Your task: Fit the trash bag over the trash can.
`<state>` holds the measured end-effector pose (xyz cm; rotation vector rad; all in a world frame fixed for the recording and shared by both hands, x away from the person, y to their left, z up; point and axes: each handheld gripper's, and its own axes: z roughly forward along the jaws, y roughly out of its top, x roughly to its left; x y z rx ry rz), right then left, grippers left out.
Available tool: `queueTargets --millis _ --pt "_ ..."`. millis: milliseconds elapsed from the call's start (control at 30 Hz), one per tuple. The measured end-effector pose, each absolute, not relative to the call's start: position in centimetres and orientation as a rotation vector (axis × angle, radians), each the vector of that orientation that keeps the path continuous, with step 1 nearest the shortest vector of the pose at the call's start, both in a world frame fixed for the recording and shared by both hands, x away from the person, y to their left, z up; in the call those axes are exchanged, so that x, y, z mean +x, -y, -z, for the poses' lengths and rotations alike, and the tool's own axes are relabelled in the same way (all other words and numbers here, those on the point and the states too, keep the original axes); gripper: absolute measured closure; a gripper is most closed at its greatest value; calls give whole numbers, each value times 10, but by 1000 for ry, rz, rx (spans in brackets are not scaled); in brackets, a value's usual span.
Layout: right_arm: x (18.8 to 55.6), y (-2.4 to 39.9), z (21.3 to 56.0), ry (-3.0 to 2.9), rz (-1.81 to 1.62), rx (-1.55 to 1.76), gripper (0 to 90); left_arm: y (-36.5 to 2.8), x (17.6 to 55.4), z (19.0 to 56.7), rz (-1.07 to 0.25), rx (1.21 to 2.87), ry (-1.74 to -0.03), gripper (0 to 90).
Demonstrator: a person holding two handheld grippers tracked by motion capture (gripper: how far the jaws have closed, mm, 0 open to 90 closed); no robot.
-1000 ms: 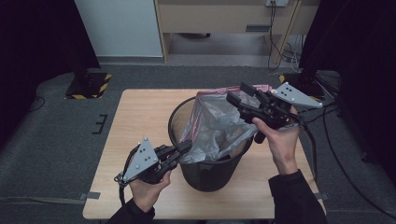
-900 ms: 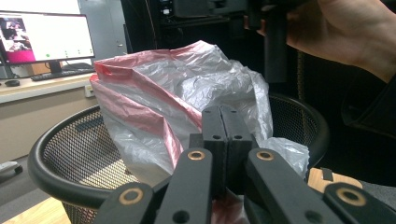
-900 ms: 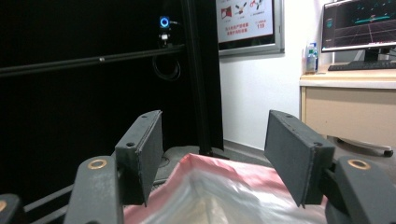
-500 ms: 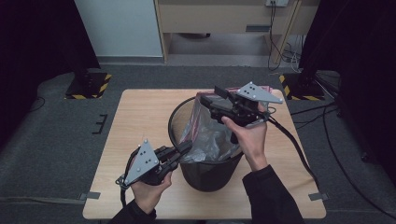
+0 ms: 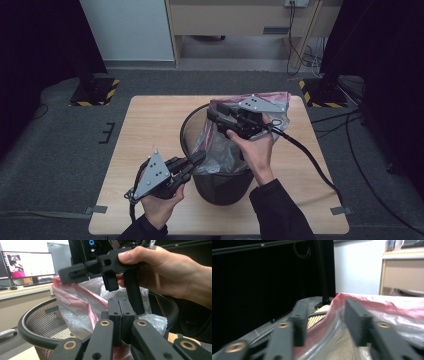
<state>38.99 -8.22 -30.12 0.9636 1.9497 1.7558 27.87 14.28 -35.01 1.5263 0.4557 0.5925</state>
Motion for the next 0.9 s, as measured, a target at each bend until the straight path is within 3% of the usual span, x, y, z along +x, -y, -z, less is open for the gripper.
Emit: queueTargets --millis 133,300,333,633,900 --pt "389 81 303 -2005 -1748 949 894 -143 279 350 -579 1520 -460 894" --pt "388 82 304 -2012 -1724 922 900 -145 281 350 -529 1492 -477 869" --pt "387 83 304 -1995 -1735 903 900 -146 281 349 -516 1470 -488 802" --pt "383 88 300 -1911 -1842 807 900 -177 295 321 -476 1302 -599 599" --pt "379 88 298 -1866 -1882 729 900 -158 319 324 -431 1360 -703 449"
